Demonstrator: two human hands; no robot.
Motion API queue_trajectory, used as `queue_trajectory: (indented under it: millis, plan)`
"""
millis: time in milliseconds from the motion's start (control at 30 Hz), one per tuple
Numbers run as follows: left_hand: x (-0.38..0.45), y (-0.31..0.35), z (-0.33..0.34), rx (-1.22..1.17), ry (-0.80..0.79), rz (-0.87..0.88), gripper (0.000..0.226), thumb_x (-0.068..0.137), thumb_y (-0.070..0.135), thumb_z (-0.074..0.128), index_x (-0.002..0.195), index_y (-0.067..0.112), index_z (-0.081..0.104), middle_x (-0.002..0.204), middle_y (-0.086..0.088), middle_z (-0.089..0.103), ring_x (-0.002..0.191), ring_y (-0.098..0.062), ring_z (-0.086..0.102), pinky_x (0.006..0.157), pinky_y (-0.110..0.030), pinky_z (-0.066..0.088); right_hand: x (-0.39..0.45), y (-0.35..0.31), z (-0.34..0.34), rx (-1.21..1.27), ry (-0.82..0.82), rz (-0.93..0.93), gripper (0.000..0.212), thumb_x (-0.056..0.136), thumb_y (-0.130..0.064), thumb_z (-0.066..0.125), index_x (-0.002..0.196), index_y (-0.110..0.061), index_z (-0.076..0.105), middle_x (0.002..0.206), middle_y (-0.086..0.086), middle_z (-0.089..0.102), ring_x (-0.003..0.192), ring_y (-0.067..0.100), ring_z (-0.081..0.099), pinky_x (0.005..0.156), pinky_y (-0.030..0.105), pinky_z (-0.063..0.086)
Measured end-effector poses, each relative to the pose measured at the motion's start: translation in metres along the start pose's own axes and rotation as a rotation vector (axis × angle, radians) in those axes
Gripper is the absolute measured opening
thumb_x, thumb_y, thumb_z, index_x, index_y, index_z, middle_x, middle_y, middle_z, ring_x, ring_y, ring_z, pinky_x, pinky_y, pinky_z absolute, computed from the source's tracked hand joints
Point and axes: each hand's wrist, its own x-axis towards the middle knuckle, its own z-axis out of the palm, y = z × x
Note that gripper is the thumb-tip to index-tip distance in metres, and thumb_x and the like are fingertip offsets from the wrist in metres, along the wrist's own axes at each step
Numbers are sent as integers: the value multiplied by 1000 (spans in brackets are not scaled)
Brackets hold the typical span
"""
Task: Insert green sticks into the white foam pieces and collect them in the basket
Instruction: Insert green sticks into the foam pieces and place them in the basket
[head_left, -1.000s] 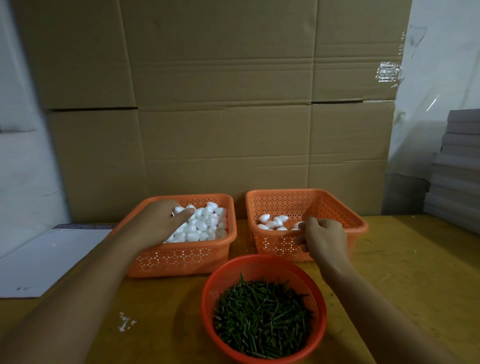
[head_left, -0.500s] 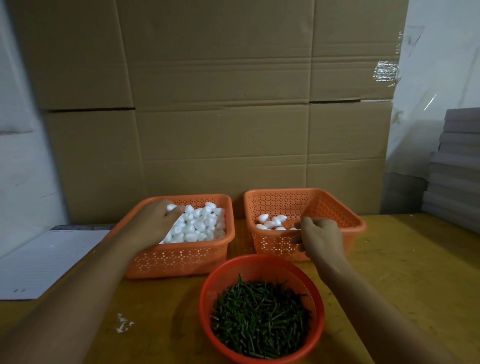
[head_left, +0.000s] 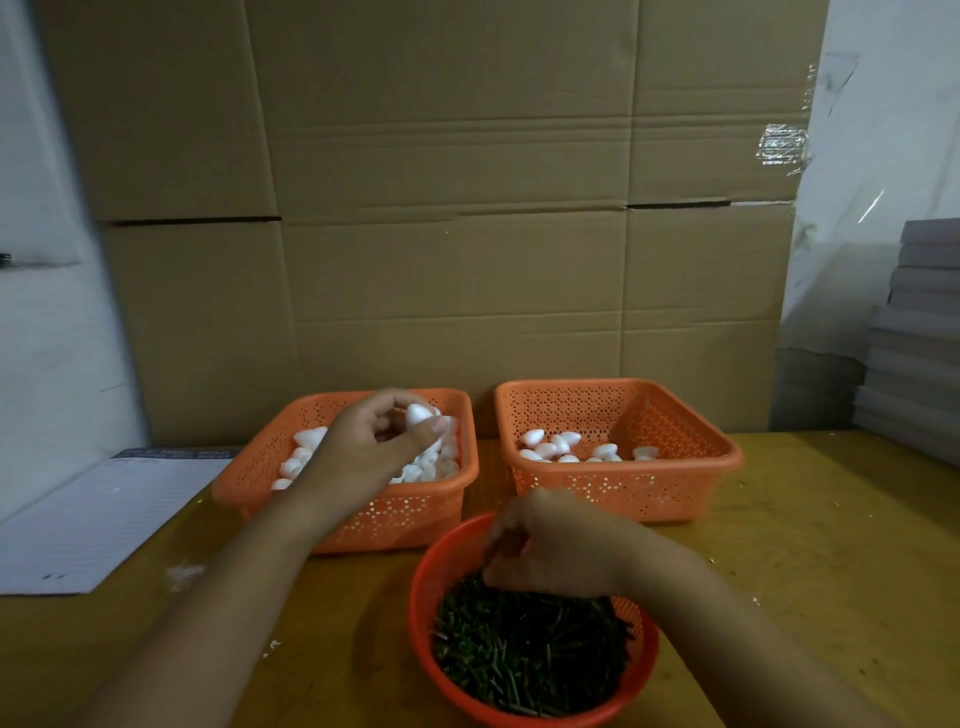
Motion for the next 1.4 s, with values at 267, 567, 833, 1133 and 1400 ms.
queue_trajectory:
  millis: [267, 567, 833, 1133, 1400]
  plan:
    - [-8, 7, 13, 128, -65, 62, 29, 79, 26, 84, 102, 40, 75, 108, 7, 72, 102, -13, 68, 91, -31, 55, -4, -1, 2, -132, -137, 39, 40, 84, -31, 74, 122, -30, 67, 121, -3, 66, 108, 17, 61, 94, 32, 52]
    - [-14, 20, 28, 175, -82, 103, 37, 78, 12, 84, 100, 40, 74, 109, 3, 65, 91, -14, 65, 83, -29, 54, -3, 5, 5, -123, -129, 53, 33, 85, -22, 70, 117, -30, 68, 111, -4, 68, 99, 14, 63, 84, 27, 53]
    - [-18, 33, 34, -266, -148, -114, 39, 85, 38, 61, 116, 14, 62, 94, -4, 75, 74, -14, 63, 64, -25, 50, -1, 9, 8, -98, -139, 61, 33, 86, -21, 70, 117, -31, 67, 110, -4, 68, 98, 15, 64, 85, 31, 55]
    - [-18, 36, 25, -546, -155, -284, 32, 94, 45, 51, 87, 15, 62, 74, -3, 63, 60, -11, 55, 59, -22, 49, 1, 12, 9, -85, -138, 63, 34, 86, -20, 70, 118, -31, 67, 110, -6, 67, 95, 13, 62, 81, 28, 54]
    - [-19, 33, 26, -575, -200, -295, 30, 95, 39, 56, 106, 13, 64, 85, -8, 65, 71, -13, 60, 64, -25, 52, 2, 13, 10, -87, -132, 59, 36, 85, -21, 70, 119, -32, 66, 109, -6, 68, 91, 9, 61, 73, 20, 50]
